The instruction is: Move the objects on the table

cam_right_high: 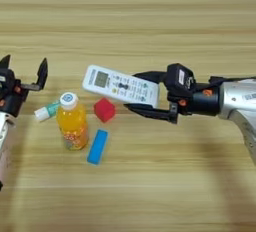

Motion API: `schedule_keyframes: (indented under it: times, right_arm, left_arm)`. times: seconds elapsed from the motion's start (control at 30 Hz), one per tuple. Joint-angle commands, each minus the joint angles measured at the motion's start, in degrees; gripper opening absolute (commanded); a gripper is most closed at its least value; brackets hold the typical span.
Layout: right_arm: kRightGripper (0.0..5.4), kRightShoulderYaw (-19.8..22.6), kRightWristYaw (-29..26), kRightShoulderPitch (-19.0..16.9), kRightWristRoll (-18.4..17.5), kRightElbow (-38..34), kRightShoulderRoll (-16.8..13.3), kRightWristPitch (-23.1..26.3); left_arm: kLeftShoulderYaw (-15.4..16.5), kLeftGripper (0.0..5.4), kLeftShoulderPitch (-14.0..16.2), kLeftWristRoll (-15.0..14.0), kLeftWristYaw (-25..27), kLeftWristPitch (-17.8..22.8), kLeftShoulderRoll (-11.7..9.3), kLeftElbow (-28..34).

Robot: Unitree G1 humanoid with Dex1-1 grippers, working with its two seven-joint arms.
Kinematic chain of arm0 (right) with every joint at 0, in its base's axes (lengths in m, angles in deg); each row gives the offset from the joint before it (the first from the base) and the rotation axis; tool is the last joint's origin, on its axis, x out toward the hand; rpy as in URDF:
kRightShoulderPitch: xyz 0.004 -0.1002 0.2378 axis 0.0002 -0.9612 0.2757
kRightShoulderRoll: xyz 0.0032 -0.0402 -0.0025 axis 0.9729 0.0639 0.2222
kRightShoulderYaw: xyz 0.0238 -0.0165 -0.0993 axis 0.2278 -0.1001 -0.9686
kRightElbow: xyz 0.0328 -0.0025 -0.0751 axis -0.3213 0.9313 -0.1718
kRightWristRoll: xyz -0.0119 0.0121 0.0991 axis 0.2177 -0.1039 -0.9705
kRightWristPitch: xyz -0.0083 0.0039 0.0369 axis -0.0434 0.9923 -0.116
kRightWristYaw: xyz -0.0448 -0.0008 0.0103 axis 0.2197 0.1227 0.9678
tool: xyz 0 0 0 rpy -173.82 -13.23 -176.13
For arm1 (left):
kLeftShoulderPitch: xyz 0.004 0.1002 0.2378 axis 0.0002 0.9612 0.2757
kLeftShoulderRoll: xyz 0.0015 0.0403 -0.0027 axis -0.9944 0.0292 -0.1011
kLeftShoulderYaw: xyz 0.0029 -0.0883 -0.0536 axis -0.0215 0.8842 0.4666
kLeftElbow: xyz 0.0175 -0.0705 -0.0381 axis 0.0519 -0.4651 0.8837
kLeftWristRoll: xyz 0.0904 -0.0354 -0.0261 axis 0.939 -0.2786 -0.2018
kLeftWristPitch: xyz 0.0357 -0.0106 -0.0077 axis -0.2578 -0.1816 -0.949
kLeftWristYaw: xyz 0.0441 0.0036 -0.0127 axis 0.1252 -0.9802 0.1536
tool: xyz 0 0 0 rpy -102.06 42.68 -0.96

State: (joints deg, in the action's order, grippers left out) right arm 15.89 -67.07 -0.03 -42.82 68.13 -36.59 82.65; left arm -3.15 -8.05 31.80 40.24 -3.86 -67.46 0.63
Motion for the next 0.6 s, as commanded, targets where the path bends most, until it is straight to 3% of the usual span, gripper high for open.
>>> schedule_keyframes:
  times: [0.03, 0.13, 0.23, 0.4, 0.6]
  right_arm:
    - [2.91, -0.91, -0.02, 2.06, -0.88, -1.67, -0.37, 1.45]
    - [2.91, -1.81, 0.47, 2.80, -0.64, -2.15, 0.00, 2.30]
    - [2.91, -2.50, 0.74, 3.49, -0.49, -2.26, 0.48, 2.70]
    - [2.91, -3.13, 1.10, 4.87, -1.07, -2.90, 0.83, 3.34]
    - [2.91, -2.51, 0.71, 5.52, -3.18, -3.59, 0.43, 4.30]
  left_arm:
    - [-0.20, 5.40, 1.54, -3.74, 4.14, 4.15, -2.92, 9.74]
    - [-0.26, 5.40, 2.88, -5.37, 7.78, 7.27, -6.42, 16.81]
    - [0.15, 5.40, 3.89, -9.21, 10.37, 9.81, -7.77, 22.77]
    - [-2.33, 5.40, 7.40, -17.57, 17.72, 13.43, -8.73, 32.48]
    - [-5.07, 5.40, 12.63, -31.42, 27.54, 21.01, -10.94, 42.62]
